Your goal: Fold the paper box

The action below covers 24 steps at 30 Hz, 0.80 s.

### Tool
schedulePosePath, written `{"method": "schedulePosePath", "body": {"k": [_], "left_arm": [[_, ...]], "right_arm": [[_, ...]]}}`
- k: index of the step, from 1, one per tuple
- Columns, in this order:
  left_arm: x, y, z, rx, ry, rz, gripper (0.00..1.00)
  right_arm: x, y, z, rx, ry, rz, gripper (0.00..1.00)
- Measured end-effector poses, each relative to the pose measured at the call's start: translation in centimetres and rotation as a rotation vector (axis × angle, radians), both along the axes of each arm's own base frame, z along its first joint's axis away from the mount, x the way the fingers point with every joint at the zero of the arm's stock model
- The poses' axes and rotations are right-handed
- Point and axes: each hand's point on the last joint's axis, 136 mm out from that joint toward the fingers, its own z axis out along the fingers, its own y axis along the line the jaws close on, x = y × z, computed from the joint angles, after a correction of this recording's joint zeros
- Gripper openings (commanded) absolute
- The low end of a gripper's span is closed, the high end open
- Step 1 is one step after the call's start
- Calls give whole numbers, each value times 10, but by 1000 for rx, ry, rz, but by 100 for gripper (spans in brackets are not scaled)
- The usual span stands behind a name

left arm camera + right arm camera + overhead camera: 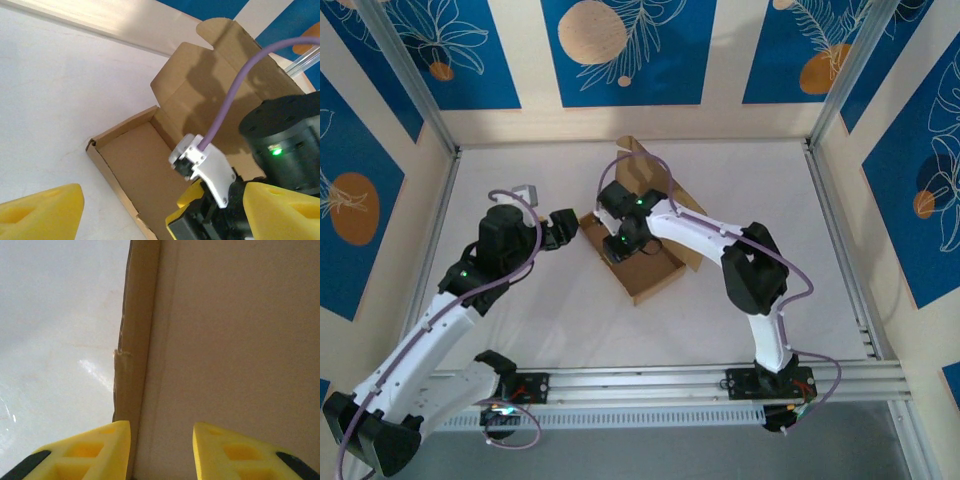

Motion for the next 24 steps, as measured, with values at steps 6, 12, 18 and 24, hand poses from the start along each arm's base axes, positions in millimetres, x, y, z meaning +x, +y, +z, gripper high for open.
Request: {"method": "schedulePosePath", "body": {"k": [6, 12, 18, 24], "left_arm": [[-9, 8, 10, -18, -35, 11, 84], [-19, 9, -5, -29, -14, -11, 83], [-21, 11, -22, 11, 29, -9, 84], [2, 6, -45, 140, 107, -13, 85]], "right_arm": [[-25, 10, -14, -46, -4, 89, 31], [-57, -15, -47, -181, 21, 149, 24], [-76, -66, -53, -291, 19, 126, 24], [-71, -95, 1, -184, -100, 29, 42]]}}
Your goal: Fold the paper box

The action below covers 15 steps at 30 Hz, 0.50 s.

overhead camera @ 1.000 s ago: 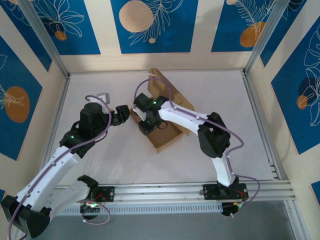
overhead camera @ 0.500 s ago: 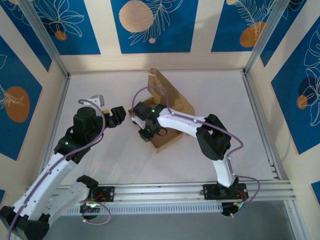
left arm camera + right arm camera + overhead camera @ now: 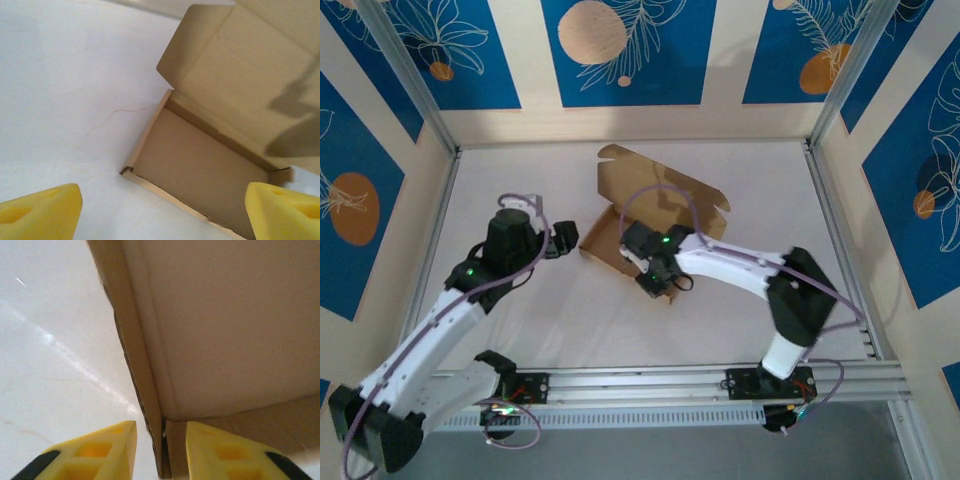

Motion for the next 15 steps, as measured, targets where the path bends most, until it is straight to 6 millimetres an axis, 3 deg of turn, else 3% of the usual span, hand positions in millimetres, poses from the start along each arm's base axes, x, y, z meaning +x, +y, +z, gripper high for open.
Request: {"method": "schedulePosePath", "body": {"k": [5, 7, 9, 11, 15], "left_arm": [[30, -5, -34, 102, 86, 8, 83], [44, -5, -52, 131, 121, 19, 83], [58, -7, -70, 163, 158, 18, 83], [71, -12, -83, 187, 177, -10, 81], [94, -35, -91, 242, 170, -146, 78]], "right_arm": [[17, -18, 78, 275, -142, -185, 43], [24, -32, 90, 342, -153, -291, 42], [28, -48, 84, 387, -119, -426, 40], [26, -66, 66, 391, -70, -563, 42], [8, -84, 34, 380, 39, -765, 43]]}}
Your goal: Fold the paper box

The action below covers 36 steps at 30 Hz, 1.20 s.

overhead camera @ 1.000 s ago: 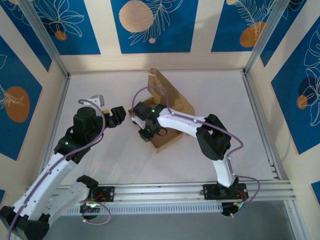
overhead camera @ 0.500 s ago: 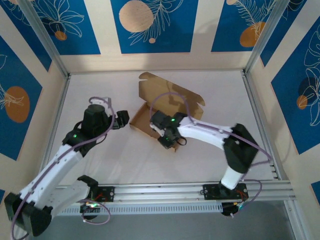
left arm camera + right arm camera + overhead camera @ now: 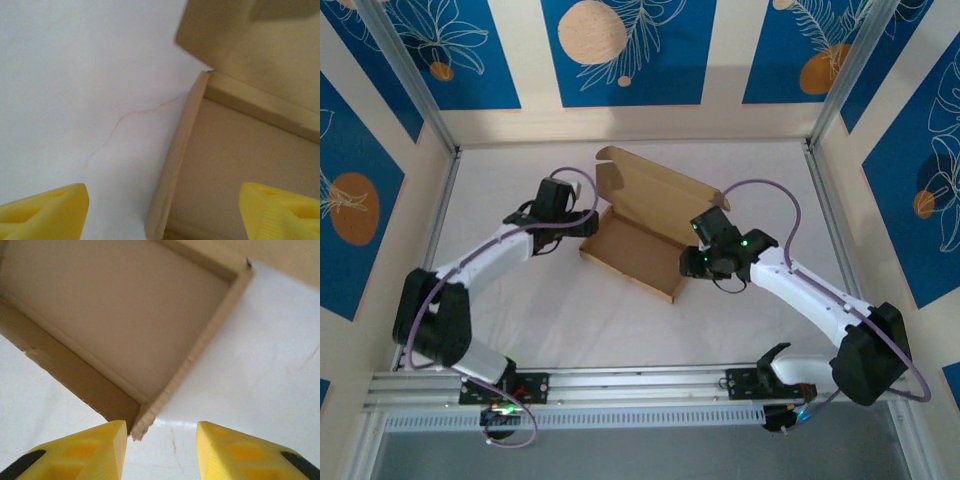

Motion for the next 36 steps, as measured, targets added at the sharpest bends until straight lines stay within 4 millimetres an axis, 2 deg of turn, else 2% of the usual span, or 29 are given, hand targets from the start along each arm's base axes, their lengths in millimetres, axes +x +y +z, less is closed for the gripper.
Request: {"method": "schedulePosePath", "body": {"k": [5, 7, 10, 14, 19, 24, 28, 31, 36], "left_arm": [[26, -16, 6, 76, -41, -128, 77], [31, -18, 4, 102, -41, -156, 77], [34, -20, -9, 129, -15, -181, 77], [31, -18, -32, 150, 47, -184, 75], [27, -16, -49, 134, 102, -142, 73], [12, -9, -70, 104, 168, -73, 66], [-10, -8, -79, 74, 212, -30, 64], [-27, -11, -73, 39, 214, -9, 63], [-44, -13, -47, -19, 163, 15, 62]], "right_arm": [[-4, -1, -5, 42, 59, -126, 45], [-3, -3, -7, 51, 78, -172, 51], [-2, -7, -11, 57, 109, -243, 56], [0, -16, -18, 32, 148, -321, 54], [9, -18, -34, -22, 202, -362, 53], [17, -20, -50, -66, 240, -364, 53], [33, -24, -49, -74, 217, -332, 52], [45, -26, -45, -84, 187, -279, 52], [59, -23, -36, -102, 119, -145, 53]]}}
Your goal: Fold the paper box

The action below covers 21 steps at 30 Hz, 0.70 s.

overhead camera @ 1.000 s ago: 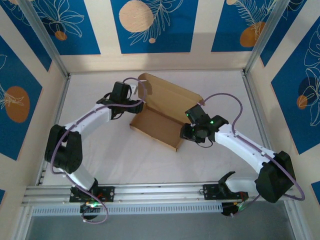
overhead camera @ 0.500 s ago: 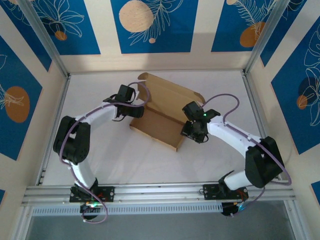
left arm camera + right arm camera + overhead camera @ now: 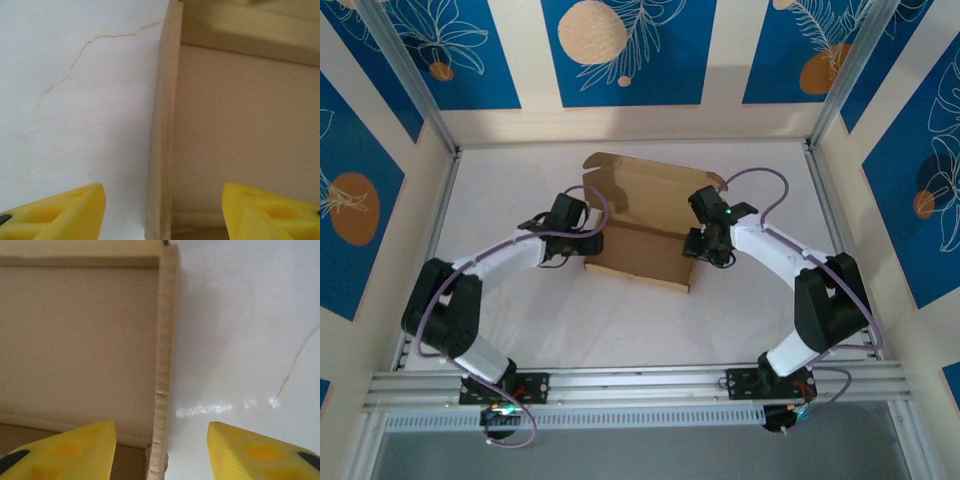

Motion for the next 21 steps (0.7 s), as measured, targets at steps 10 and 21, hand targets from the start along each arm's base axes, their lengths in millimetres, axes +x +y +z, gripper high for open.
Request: {"method": "schedulePosePath", "body": {"k": [10, 21], "left_arm": [[5, 7, 47, -37, -144, 41, 62], [21, -6, 30, 84, -154, -152, 61]], "right_arm": [[29, -7, 48, 113, -212, 129, 45], [-8, 2, 52, 143, -262, 41, 38]]}}
